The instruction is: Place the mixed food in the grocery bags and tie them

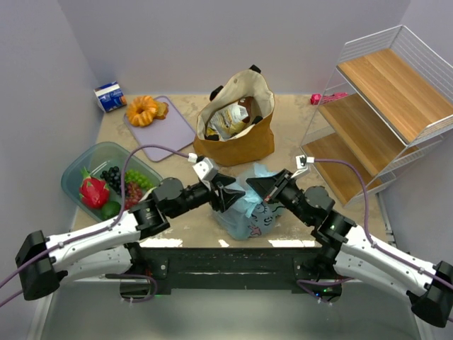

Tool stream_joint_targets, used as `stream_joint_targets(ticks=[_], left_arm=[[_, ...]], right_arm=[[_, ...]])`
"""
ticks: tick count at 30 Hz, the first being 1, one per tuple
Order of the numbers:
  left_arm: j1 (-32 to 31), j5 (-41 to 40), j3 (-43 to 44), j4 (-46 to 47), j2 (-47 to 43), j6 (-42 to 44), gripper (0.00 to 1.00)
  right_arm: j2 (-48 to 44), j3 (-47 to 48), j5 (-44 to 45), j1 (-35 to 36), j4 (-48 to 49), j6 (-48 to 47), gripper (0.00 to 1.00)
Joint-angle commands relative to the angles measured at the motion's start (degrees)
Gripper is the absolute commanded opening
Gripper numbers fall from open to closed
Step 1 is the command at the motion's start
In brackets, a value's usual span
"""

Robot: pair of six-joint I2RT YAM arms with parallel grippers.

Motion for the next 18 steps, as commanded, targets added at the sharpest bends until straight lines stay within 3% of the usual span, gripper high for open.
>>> stream_joint_targets(ticks=[1,3,9,14,18], left_arm=[[0.3,4.3,-4.3,11.1,4.8,-3.9,0.55],[0.2,7.1,-6.5,17.1,6.8,-5.7,0.49],[-2.3,13.1,-12.4,32.4,14.8,-12.4,0.43],[-1.2,9.9,-13.1,29.2,10.7,-11.7,0.50],[6.4,13.1,-15.0,25.6,3.3,-13.9,0.55]], right_arm=[[-3.5,0.7,-1.3,-1.1,-0.9,-7.1,0.00],[-4.6,0.6,-1.5,-1.3,-1.0,-7.8,0.00],[-4.2,-0.7,-3.7,-1.7,2.1,-8.9,0.00],[-1.4,-0.9,-12.1,-6.2,5.8,-9.0,0.00],[4.6,0.1,-26.0,-11.2,9.7,-8.7,0.00]])
